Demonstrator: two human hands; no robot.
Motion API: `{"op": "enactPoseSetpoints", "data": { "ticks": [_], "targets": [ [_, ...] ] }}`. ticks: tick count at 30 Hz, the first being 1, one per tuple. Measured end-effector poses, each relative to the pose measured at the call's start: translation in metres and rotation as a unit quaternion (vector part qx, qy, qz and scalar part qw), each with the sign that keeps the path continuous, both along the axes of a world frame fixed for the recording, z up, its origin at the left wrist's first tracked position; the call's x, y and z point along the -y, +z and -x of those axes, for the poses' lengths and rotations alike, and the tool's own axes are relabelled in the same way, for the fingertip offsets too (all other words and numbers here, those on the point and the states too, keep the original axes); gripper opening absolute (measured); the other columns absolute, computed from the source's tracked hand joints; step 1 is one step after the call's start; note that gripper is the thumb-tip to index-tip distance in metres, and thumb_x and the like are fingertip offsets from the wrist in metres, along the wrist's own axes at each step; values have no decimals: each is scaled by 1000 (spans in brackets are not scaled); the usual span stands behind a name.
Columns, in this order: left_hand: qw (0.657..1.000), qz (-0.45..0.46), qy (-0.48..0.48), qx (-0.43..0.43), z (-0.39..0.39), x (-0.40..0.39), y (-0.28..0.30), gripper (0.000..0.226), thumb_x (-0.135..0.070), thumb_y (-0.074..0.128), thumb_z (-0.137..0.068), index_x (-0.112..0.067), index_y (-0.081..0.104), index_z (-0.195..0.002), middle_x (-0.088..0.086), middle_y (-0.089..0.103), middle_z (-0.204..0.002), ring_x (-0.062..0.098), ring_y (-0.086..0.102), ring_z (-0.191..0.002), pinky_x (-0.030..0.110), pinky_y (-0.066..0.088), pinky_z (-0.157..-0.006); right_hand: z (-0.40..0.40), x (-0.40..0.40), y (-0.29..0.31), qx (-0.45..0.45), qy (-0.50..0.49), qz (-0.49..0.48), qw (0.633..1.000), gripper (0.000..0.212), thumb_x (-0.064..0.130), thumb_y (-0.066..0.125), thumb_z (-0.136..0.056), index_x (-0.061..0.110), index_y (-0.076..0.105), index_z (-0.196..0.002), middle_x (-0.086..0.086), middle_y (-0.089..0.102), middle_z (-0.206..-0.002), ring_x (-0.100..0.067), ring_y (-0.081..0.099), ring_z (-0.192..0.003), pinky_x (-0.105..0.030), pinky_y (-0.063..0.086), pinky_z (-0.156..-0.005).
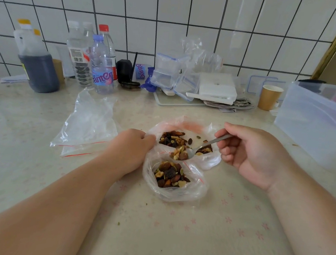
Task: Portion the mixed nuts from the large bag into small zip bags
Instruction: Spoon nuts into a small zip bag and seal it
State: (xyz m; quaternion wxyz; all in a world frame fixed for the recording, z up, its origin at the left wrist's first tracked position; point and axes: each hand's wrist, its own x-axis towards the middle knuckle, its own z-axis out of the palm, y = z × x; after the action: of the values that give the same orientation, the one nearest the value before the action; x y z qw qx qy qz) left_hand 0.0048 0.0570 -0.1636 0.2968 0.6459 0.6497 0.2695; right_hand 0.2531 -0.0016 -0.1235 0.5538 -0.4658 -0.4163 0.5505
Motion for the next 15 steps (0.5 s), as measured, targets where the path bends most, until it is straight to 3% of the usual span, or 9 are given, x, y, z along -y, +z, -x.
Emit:
{"op": "enactPoseSetpoints", "data": {
  "ticks": [5,9,12,15],
  "targets": [
    [1000,10,-7,0,1,1,0,47,-46,51,-100,-6,75,-92,14,69,-74,25,66,-69,45,59,-77,5,13,1,146,57,-147,977,29,35,59,-88,15,77,-78,-8,68,-71,-16,58,-61,-23,49,-56],
    [1000,0,-7,-10,1,0,-1,48,-44,50,-99,-4,69,-82,14,63,-71,26,62,-66,36,54,-65,6,20,0,271,138,-238,923,27,33,58,-93,15,77,-92,-9,72,-83,-25,64,-71,-29,53,-66],
    [1000,-4,-10,-11,0,0,-1,48,-44,50,-99,-3,68,-83,9,61,-70,21,57,-64,35,50,-62,5,20,-1,268,141,-246,921,29,35,59,-92,13,77,-93,-13,72,-84,-28,65,-73,-28,53,-67],
    [1000,-3,-11,-6,1,1,-1,45,-44,51,-98,-6,67,-80,11,59,-67,21,56,-63,35,51,-62,0,16,2,165,90,-220,957,31,40,61,-88,14,78,-86,-11,71,-78,-22,63,-69,-24,52,-65]
  ]
}}
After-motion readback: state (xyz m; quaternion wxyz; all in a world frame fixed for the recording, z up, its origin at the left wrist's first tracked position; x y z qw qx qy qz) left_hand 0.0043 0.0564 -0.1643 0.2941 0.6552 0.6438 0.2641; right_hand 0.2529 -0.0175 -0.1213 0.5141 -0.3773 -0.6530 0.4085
